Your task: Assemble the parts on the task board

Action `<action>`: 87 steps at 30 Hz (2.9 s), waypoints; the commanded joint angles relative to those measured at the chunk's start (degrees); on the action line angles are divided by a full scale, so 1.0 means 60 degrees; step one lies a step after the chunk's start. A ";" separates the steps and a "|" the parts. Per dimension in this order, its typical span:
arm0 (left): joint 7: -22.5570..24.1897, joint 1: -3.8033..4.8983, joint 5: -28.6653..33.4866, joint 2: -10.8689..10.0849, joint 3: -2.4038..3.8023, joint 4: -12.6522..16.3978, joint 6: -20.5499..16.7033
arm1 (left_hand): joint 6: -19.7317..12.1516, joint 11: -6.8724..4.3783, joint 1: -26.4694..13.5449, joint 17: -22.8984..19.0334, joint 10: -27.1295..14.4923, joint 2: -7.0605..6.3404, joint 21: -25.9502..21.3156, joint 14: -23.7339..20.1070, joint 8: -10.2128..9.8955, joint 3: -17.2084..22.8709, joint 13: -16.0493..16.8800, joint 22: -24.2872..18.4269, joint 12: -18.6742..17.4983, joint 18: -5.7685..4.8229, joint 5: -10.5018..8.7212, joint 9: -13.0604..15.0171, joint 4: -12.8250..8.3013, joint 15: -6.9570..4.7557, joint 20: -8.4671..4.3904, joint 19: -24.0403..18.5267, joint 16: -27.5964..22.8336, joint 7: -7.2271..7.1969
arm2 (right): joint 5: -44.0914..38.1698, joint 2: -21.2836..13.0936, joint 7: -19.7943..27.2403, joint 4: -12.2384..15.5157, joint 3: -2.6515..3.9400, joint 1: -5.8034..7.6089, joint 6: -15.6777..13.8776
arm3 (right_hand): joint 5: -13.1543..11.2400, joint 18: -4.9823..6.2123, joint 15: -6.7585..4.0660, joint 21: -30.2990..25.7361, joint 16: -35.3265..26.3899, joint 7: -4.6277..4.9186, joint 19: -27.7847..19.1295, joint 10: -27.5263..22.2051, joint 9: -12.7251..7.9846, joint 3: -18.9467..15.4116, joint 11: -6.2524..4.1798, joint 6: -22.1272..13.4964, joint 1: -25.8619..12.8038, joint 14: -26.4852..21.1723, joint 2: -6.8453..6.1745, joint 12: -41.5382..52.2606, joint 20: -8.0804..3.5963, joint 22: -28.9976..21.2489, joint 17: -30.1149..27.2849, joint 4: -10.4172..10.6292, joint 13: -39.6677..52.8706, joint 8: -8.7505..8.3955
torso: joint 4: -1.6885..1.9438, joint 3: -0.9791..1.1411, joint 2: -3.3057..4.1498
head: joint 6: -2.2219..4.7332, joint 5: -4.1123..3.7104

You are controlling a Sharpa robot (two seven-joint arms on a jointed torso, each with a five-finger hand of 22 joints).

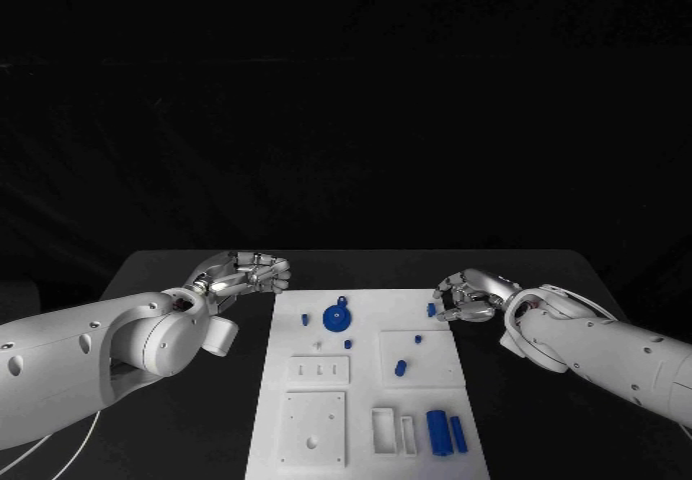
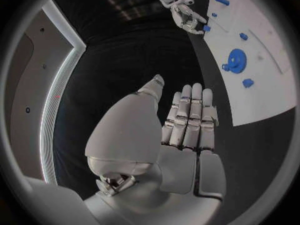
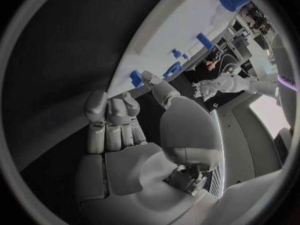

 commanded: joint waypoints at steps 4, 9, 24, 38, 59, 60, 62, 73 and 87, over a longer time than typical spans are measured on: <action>0.0119 0.0008 -0.0072 -0.0019 0.0005 0.0053 0.0171 | 0.0056 0.0021 0.0110 0.0016 0.0038 -0.0029 -0.0043 0.0043 -0.0059 -0.0040 -0.0004 0.0008 0.0011 0.0170 -0.0048 -0.0016 0.0036 0.0004 0.0025 0.0019 -0.0063 0.0021 | 0.0034 0.0084 0.0114 -0.0049 0.0002 -0.0036 0.0277 | 0.0050 0.1048 -0.0034 0.0032 -0.0037 0.0023 -0.0076 -0.0064 -0.0008 -0.0076 -0.0013 0.0059 0.0101 -0.0027 -0.0008 0.0025 0.0005 0.0159 0.0012 0.0001 -0.0009 -0.0046 | -0.0011 -0.0018 -0.0011 | -0.0047 -0.0037; 0.0120 0.0008 -0.0091 -0.0021 0.0005 0.0079 0.0174 | 0.0056 0.0021 0.0114 0.0018 0.0038 -0.0029 -0.0044 0.0043 -0.0060 -0.0045 -0.0005 0.0008 0.0010 0.0169 -0.0048 -0.0017 0.0041 0.0004 0.0024 0.0019 -0.0065 0.0021 | 0.0008 0.0214 0.0042 -0.0187 0.0000 -0.0111 0.0141 | -0.0021 0.1048 -0.0033 0.0032 -0.0049 0.0024 -0.0090 -0.0073 -0.0001 -0.0109 -0.0012 0.0101 0.0143 -0.0029 0.0065 0.0026 0.0013 0.0157 0.0023 0.0006 -0.0014 -0.0028 | -0.0003 -0.0019 -0.0005 | -0.0064 -0.0036; 0.0113 0.0009 -0.0104 -0.0081 0.0006 0.0133 0.0158 | 0.0058 0.0021 0.0122 0.0022 0.0041 -0.0022 -0.0046 0.0044 -0.0060 -0.0054 -0.0006 0.0010 0.0008 0.0167 -0.0047 -0.0018 0.0056 0.0004 0.0023 0.0021 -0.0068 0.0020 | -0.0022 0.0467 -0.0066 -0.0338 -0.0002 -0.0232 -0.0096 | -0.0439 0.1048 -0.0027 0.0023 -0.0073 0.0031 -0.0078 -0.0047 -0.0005 0.0078 -0.0005 0.0232 0.0223 -0.0007 0.0289 0.0047 0.0025 0.0136 0.0062 0.0048 -0.0035 0.0001 | -0.0006 -0.0018 -0.0008 | -0.0132 0.0045; 0.0100 0.0010 -0.0107 -0.0099 0.0007 0.0136 0.0156 | 0.0059 0.0021 0.0133 0.0027 0.0043 -0.0020 -0.0048 0.0045 -0.0061 -0.0063 -0.0006 0.0011 0.0006 0.0166 -0.0047 -0.0020 0.0067 0.0003 0.0022 0.0022 -0.0071 0.0020 | -0.0123 0.0492 -0.0066 -0.0304 -0.0003 -0.0248 -0.0081 | -0.1848 0.1048 -0.0127 0.0027 -0.0128 -0.0085 -0.0044 -0.0015 0.0023 0.1061 -0.0112 0.0833 0.0335 0.0027 0.0496 0.0061 0.0041 0.0134 0.0140 0.0134 -0.0081 0.0194 | -0.0016 -0.0013 -0.0030 | -0.0175 0.0071; 0.0081 0.0010 -0.0117 -0.0108 0.0007 0.0129 0.0148 | 0.0060 0.0020 0.0162 0.0034 0.0045 -0.0016 -0.0052 0.0047 -0.0063 -0.0075 -0.0008 0.0013 0.0002 0.0166 -0.0046 -0.0023 0.0084 0.0001 0.0018 0.0025 -0.0077 0.0020 | -0.0207 0.0503 -0.0124 -0.0269 -0.0003 -0.0249 -0.0375 | -0.2361 0.1048 -0.0290 0.0073 -0.0181 -0.0266 0.0001 0.0036 0.0085 0.1843 -0.0284 0.1396 0.0195 0.0061 0.0600 0.0055 0.0032 0.0143 0.0213 0.0200 -0.0111 0.0377 | -0.0010 -0.0014 -0.0030 | -0.0200 0.0052; 0.0077 0.0010 -0.0126 -0.0108 0.0007 0.0129 0.0156 | 0.0061 0.0020 0.0165 0.0035 0.0046 -0.0015 -0.0052 0.0047 -0.0063 -0.0075 -0.0008 0.0014 0.0002 0.0166 -0.0046 -0.0023 0.0085 0.0001 0.0018 0.0025 -0.0077 0.0019 | -0.0208 0.0503 -0.0127 -0.0262 -0.0003 -0.0249 -0.0410 | -0.2385 0.1048 -0.0308 0.0075 -0.0185 -0.0287 0.0004 0.0043 0.0100 0.1907 -0.0304 0.1471 0.0197 0.0062 0.0618 0.0056 0.0029 0.0142 0.0219 0.0216 -0.0112 0.0411 | -0.0008 -0.0015 -0.0029 | -0.0200 0.0053; 0.0057 0.0010 -0.0160 -0.0102 0.0007 0.0129 0.0158 | 0.0062 0.0020 0.0169 0.0036 0.0048 -0.0012 -0.0053 0.0048 -0.0062 -0.0076 -0.0007 0.0014 0.0002 0.0166 -0.0046 -0.0023 0.0088 0.0001 0.0018 0.0025 -0.0078 0.0019 | -0.0216 0.0501 -0.0139 -0.0226 -0.0003 -0.0249 -0.0510 | -0.2398 0.1048 -0.0332 0.0080 -0.0188 -0.0312 0.0011 0.0055 0.0111 0.2000 -0.0329 0.1536 0.0198 0.0068 0.0640 0.0055 0.0024 0.0141 0.0228 0.0240 -0.0116 0.0435 | -0.0010 -0.0014 -0.0033 | -0.0198 0.0059; -0.0356 0.0010 -0.0910 -0.0053 0.0009 0.0152 0.0069 | 0.0665 -0.0352 0.0312 0.0402 0.0878 0.0083 0.0296 0.0745 0.0212 -0.0489 0.0171 0.0201 0.0331 0.0208 -0.0071 0.0095 0.0705 -0.0338 -0.0275 0.0625 0.0361 -0.0247 | -0.0891 0.0304 -0.0735 0.0559 -0.0001 -0.0049 -0.0707 | -0.2443 0.1048 -0.0417 0.0119 -0.0185 -0.0407 0.0061 0.0184 0.0168 0.2419 -0.0421 0.1803 0.0242 0.0095 0.0695 0.0111 -0.0012 0.0144 0.0278 0.0288 -0.0078 0.0543 | -0.0044 -0.0009 -0.0060 | -0.0158 0.0067; -0.1839 0.0010 -0.1780 0.0532 0.0010 -0.0023 -0.0145 | 0.1432 -0.0891 -0.0379 0.1126 0.2066 0.0097 0.1089 0.1657 0.0375 -0.1111 0.0687 0.0234 0.0792 0.0170 -0.0137 0.0184 0.1019 -0.0882 -0.0806 0.1420 0.1191 -0.0535 | -0.2776 0.0350 -0.3337 0.2647 -0.0001 0.0654 -0.0496 | -0.2462 0.1048 -0.0470 0.0131 -0.0194 -0.0464 0.0105 0.0245 0.0209 0.2701 -0.0477 0.1918 0.0260 0.0102 0.0492 0.0128 -0.0059 0.0122 0.0312 0.0290 -0.0061 0.0601 | -0.0127 -0.0037 -0.0270 | -0.0019 0.0145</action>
